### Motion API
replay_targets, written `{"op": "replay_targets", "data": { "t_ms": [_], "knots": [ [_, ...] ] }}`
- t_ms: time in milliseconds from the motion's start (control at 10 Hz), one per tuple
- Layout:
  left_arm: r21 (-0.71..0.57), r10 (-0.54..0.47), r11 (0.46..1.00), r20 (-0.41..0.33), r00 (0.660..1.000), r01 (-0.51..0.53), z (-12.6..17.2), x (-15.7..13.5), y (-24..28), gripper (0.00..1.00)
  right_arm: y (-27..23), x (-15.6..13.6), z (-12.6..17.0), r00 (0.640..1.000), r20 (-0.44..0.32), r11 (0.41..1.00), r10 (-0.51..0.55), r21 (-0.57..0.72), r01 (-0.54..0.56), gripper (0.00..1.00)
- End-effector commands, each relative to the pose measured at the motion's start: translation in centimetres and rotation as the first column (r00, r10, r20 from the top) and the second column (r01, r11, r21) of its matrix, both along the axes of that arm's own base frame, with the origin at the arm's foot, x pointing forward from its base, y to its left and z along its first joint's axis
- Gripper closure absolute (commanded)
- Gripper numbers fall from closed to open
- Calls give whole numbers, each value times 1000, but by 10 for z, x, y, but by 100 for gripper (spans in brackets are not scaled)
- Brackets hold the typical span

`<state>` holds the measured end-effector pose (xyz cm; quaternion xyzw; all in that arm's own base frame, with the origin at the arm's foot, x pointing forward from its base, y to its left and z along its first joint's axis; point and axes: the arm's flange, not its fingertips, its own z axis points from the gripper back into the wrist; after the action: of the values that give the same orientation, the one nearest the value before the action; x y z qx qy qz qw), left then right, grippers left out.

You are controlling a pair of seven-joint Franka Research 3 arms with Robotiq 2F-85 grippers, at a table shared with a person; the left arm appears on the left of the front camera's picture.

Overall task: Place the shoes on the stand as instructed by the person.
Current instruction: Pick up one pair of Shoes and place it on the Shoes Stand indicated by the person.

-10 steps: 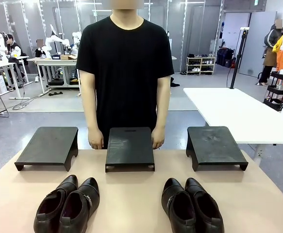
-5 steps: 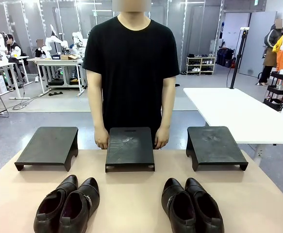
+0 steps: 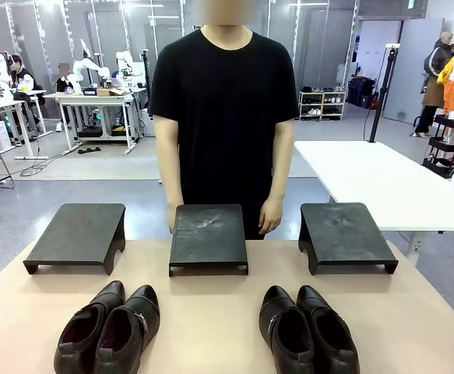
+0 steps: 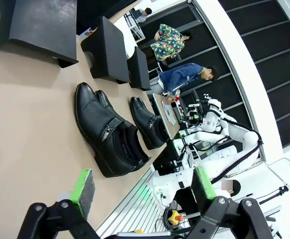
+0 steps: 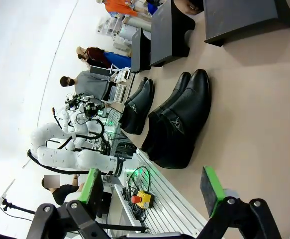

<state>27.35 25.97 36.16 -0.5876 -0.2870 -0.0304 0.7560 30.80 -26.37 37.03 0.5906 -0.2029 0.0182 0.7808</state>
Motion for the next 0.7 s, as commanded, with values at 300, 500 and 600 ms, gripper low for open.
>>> {"op": "replay_targets", "data": {
  "t_ms": [300,500,600],
  "knots": [
    [-2,3,1000,4,1000,-3,0,-2,2,0,0,-1,0,1000,-3,1000,6,-2,-6,0],
    [-2,3,1000,4,1000,-3,0,-2,2,0,0,-1,0,1000,-3,1000,6,-2,-6,0],
    [-2,3,1000,4,1000,-3,0,-2,2,0,0,-1,0,1000,-3,1000,6,-2,-6,0]
  ]
}}
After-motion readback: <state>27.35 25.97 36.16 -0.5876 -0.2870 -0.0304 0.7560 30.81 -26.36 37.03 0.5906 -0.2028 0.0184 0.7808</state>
